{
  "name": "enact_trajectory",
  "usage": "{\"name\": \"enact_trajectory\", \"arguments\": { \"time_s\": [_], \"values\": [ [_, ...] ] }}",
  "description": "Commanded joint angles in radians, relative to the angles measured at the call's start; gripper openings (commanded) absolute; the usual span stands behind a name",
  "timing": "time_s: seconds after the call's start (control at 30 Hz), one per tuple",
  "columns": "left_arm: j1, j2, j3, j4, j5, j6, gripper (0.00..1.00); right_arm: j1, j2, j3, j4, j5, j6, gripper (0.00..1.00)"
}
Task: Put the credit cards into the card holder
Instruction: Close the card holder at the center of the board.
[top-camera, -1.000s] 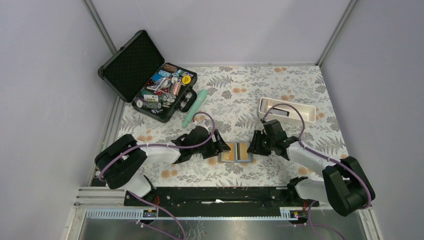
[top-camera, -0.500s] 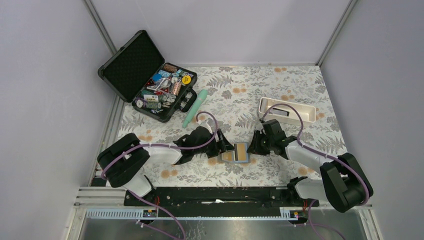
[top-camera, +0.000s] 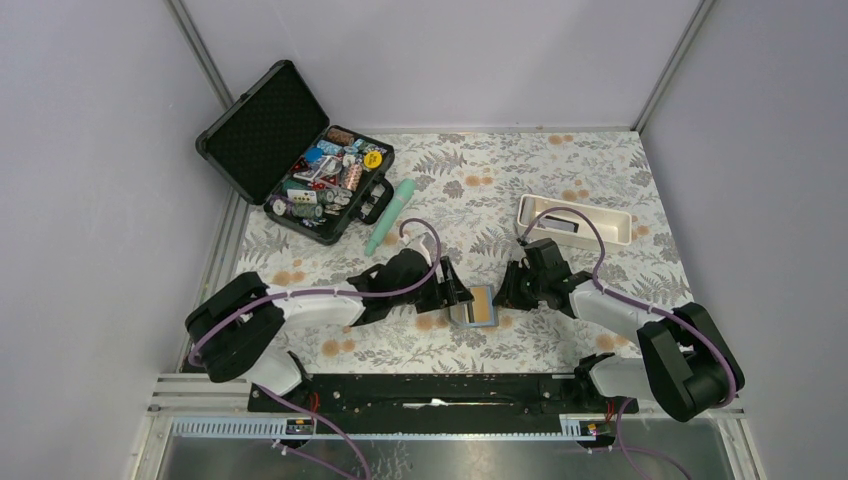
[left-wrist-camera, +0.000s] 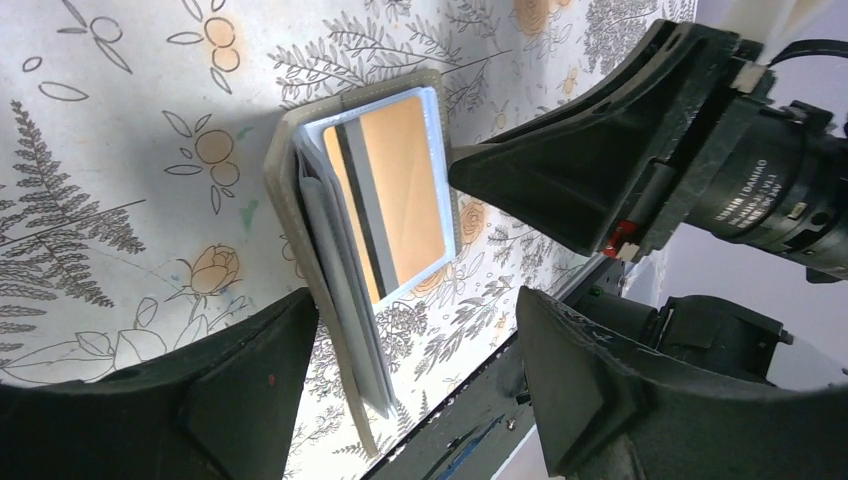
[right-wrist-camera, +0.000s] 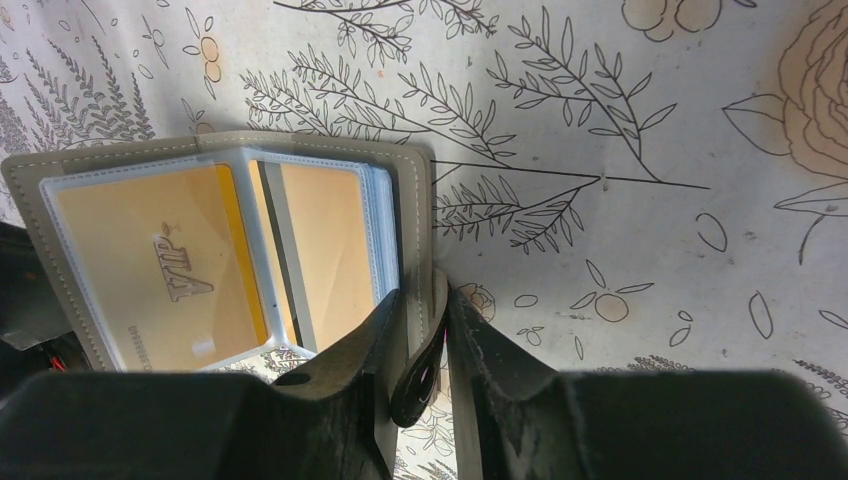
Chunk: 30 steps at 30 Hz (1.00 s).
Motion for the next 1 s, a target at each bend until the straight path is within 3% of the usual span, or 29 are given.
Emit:
{"name": "enact_trajectory", "arguments": {
  "time_s": [0.0, 0.8, 0.97],
  "values": [
    [-0.015, -0.053, 0.065, -0.054, -0.054, 0.051, 0.75, 0.005, 0.012, 0.005, -0.013, -0.002, -0.003, 0.28],
    [-0.054, 0.003, 0.157, -0.065, -0.048, 0.076, 0.75, 0.007, -0.03, 0.001, -0.029, 0.018, 0.0, 0.28],
    [-0.062, 0.053, 0.169, -0.037, -0.036, 0.075, 0.75, 0.006, -0.065, 0.0, -0.038, 0.044, 0.008, 0.33]
  ]
}}
